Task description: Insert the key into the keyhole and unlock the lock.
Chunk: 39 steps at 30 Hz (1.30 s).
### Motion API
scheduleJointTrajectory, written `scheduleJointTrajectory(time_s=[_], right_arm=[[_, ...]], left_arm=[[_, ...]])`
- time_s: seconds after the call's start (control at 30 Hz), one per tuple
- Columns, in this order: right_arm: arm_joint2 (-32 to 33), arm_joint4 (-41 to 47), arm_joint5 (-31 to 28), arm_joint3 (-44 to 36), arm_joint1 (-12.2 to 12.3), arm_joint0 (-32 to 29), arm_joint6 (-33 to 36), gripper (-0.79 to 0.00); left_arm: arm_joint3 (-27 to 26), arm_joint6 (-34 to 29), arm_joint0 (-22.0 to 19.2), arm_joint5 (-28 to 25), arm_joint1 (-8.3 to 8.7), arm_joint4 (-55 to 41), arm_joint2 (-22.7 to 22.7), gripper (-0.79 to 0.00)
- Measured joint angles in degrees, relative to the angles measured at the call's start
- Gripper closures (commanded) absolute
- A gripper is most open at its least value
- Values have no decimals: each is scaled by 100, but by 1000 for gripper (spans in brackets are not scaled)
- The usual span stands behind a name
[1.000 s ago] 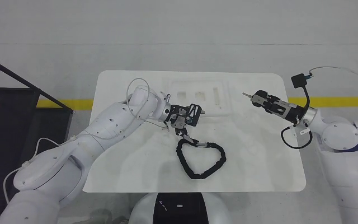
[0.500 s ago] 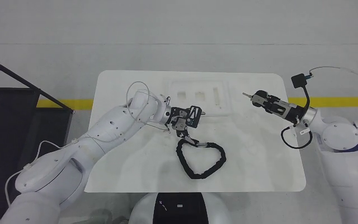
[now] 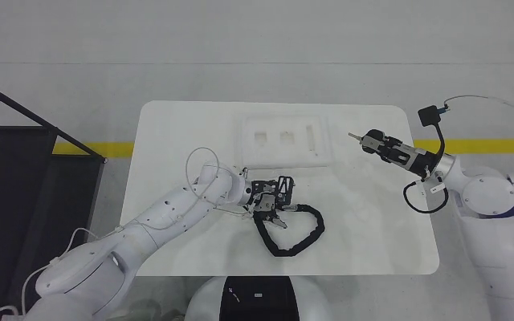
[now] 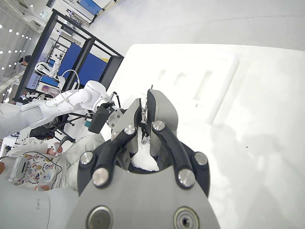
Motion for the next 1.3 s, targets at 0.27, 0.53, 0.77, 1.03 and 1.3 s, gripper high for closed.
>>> scheduleJointTrajectory(time_s=[0.27,0.53,0.77,1.03,1.3], right_arm=[[0,0,0,0,0,0,0,0],[0,0,0,0,0,0,0,0],[0,0,0,0,0,0,0,0],[0,0,0,0,0,0,0,0],[0,0,0,0,0,0,0,0]], left_arm=[[-167,-564,209,253,-8,58,-110,-785],[-128,-713,214,342,-124,322,-59,-579],[25,-747,216,459,-234,424,-52,-511],[187,-736,239,539,-320,510,-97,-379],[398,-743,194,481,-437,457,-132,0]])
